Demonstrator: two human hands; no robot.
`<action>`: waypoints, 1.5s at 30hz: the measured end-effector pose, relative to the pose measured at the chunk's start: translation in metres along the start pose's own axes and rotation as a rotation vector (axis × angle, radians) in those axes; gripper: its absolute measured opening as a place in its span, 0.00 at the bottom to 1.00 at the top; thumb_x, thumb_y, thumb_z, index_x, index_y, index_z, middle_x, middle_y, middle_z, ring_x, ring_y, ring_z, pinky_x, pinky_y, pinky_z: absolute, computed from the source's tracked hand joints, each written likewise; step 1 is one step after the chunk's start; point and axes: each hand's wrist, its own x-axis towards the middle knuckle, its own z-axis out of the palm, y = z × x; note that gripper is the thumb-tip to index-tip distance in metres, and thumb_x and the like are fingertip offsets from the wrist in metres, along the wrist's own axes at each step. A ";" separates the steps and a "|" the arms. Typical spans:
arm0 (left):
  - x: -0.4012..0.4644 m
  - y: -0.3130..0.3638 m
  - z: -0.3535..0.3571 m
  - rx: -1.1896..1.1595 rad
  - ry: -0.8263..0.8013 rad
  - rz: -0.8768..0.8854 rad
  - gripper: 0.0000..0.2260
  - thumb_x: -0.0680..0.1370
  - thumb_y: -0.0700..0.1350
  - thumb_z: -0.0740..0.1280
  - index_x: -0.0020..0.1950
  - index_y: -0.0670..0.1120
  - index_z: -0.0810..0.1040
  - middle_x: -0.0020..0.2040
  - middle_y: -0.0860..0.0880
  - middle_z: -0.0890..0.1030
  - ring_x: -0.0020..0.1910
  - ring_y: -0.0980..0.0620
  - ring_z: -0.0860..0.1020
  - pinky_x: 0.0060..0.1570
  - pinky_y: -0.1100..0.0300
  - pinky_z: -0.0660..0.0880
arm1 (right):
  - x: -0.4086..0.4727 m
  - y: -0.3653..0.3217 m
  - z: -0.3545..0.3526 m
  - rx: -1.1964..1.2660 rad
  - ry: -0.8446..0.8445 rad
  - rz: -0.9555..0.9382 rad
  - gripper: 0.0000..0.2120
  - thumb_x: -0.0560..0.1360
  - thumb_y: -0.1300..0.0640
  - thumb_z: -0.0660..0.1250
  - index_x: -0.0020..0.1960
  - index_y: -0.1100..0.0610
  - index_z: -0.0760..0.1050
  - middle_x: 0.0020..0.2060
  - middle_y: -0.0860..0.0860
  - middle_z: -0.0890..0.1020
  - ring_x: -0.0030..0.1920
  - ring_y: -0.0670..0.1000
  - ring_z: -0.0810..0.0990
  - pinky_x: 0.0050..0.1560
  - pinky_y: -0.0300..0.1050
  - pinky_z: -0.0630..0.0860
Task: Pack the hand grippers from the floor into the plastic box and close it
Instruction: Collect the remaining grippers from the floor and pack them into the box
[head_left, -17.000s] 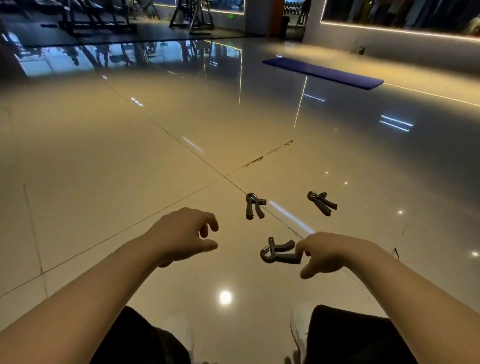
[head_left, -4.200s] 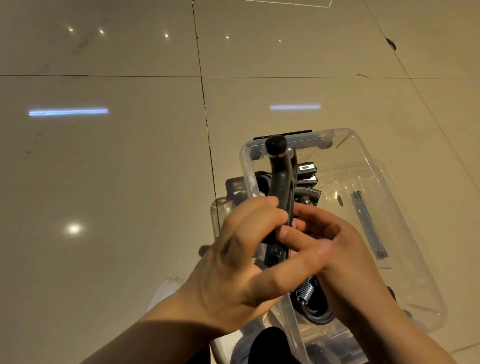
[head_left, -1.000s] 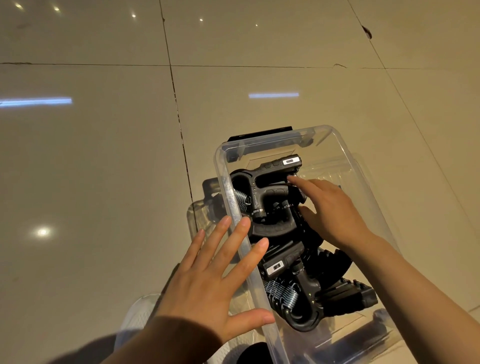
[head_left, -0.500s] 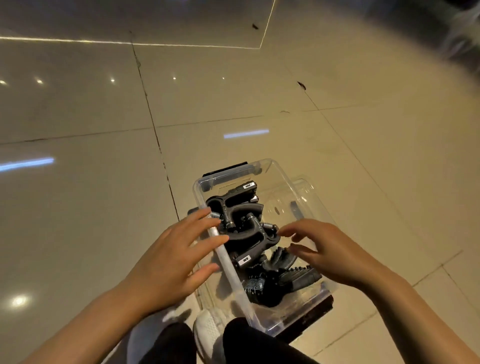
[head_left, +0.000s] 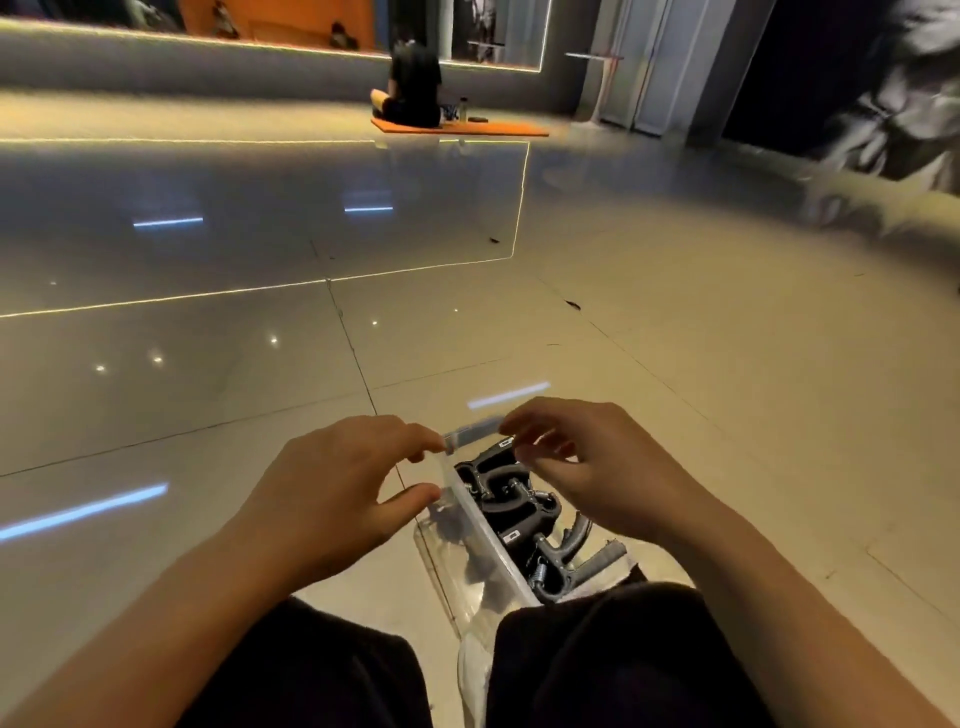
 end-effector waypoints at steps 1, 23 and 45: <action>-0.007 0.006 -0.006 0.018 0.004 0.000 0.20 0.72 0.64 0.59 0.59 0.57 0.76 0.48 0.59 0.80 0.46 0.56 0.79 0.43 0.62 0.74 | -0.006 -0.005 0.009 -0.027 0.011 -0.002 0.09 0.76 0.56 0.66 0.55 0.46 0.77 0.46 0.41 0.81 0.46 0.39 0.78 0.50 0.40 0.76; -0.217 -0.168 -0.135 0.159 0.101 -0.615 0.07 0.71 0.49 0.73 0.48 0.53 0.81 0.37 0.59 0.80 0.36 0.57 0.80 0.35 0.61 0.75 | 0.102 -0.160 0.201 -0.036 -0.066 -0.241 0.04 0.75 0.57 0.66 0.46 0.50 0.79 0.41 0.42 0.80 0.42 0.42 0.78 0.46 0.42 0.76; -0.352 -0.402 -0.280 0.252 0.323 -0.881 0.05 0.75 0.48 0.67 0.49 0.51 0.79 0.38 0.59 0.74 0.34 0.59 0.72 0.33 0.70 0.63 | 0.270 -0.466 0.352 0.005 -0.331 -0.690 0.04 0.75 0.54 0.68 0.48 0.48 0.79 0.42 0.39 0.80 0.43 0.40 0.79 0.46 0.34 0.76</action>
